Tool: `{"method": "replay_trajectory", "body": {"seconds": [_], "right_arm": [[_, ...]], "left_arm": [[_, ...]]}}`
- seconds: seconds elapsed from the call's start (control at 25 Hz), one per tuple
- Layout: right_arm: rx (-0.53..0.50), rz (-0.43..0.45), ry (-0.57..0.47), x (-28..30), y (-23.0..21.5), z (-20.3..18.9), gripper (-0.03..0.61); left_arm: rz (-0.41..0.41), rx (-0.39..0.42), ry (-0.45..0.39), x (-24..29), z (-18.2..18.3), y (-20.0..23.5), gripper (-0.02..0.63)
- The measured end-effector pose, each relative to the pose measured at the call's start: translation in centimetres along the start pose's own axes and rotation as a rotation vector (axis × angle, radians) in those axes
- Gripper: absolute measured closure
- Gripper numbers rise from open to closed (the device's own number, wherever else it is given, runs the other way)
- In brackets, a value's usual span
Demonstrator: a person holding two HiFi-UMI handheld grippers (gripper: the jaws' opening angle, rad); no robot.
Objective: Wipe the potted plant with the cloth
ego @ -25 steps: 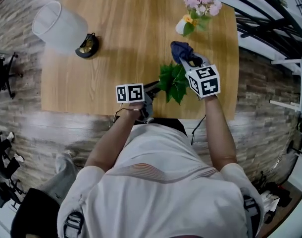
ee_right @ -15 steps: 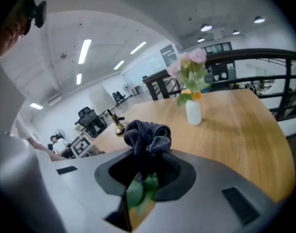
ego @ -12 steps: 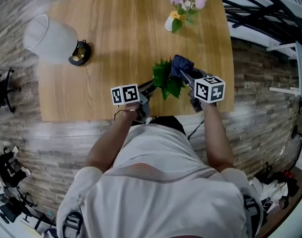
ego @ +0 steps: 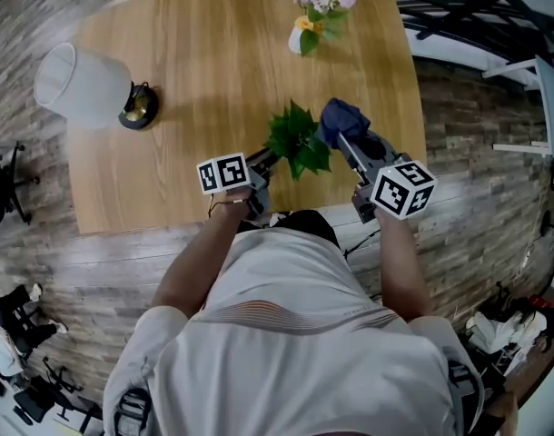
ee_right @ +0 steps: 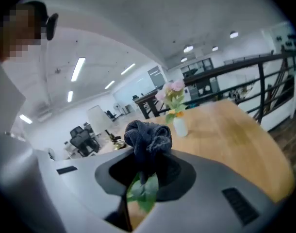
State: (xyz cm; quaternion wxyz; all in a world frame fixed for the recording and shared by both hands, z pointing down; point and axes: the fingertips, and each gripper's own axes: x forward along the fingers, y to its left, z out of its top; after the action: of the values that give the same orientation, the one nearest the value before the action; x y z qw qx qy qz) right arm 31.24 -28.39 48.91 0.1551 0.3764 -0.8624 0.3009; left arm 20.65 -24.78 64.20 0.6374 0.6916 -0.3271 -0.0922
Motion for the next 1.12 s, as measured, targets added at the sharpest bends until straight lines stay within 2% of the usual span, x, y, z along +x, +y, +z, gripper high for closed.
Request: {"method": "replay_trajectory", "body": {"seconds": [0.04,0.12,0.2,0.28,0.4,0.52,0.6,0.68,0.76,0.84,0.92,0.96,1.04,1.12], "right_arm": [[0.052,0.043,0.033,0.4,0.9,-1.2,0.443],[0.154,0.046,0.121,1.3,0.6,-4.7,0.443],[0.239,-0.022,0.185,2.0,-1.4,-8.2,0.443],[0.271,-0.107,0.193,1.9,-3.9,-10.5,0.442],[0.266,-0.21,0.164,0.9,-6.6,-11.1,0.442],[0.178,-0.323,0.165,-0.6,-8.2,-10.4,0.443],[0.123,-0.37,0.131,-1.7,-8.0,-9.0,0.443],[0.076,-0.331,0.042,-2.5,-5.5,-6.2,0.443],[0.008,-0.192,-0.051,-2.5,-0.8,-3.0,0.443],[-0.084,-0.014,-0.074,-1.4,4.3,-1.6,0.443],[-0.164,0.124,-0.007,0.3,7.8,-2.9,0.443],[-0.194,0.166,0.048,1.3,8.5,-4.5,0.443],[-0.242,0.191,0.17,2.7,8.2,-8.4,0.443],[-0.27,0.156,0.271,3.1,6.4,-12.2,0.443]], "left_arm": [[0.001,0.0,0.001,0.0,0.0,0.0,0.479],[-0.001,-0.002,0.003,0.0,-0.1,-0.1,0.479],[-0.002,-0.004,0.005,0.1,-0.1,-0.1,0.479],[-0.001,-0.001,0.007,0.1,-0.2,0.0,0.479],[0.003,0.004,0.013,0.2,-0.1,0.2,0.479],[0.003,0.0,0.018,0.2,0.0,0.3,0.479],[0.002,-0.003,0.021,0.2,-0.1,0.3,0.479],[0.001,-0.005,0.027,0.2,-0.1,0.3,0.479],[-0.001,-0.006,0.032,0.1,-0.1,0.4,0.479],[-0.002,-0.007,0.035,-0.1,-0.1,0.5,0.479],[-0.005,-0.007,0.037,-0.1,-0.1,0.5,0.479],[-0.007,-0.008,0.039,0.0,-0.1,0.5,0.478],[-0.01,-0.012,0.041,0.2,-0.2,0.4,0.477],[-0.014,-0.013,0.043,0.3,-0.3,0.4,0.476]]}}
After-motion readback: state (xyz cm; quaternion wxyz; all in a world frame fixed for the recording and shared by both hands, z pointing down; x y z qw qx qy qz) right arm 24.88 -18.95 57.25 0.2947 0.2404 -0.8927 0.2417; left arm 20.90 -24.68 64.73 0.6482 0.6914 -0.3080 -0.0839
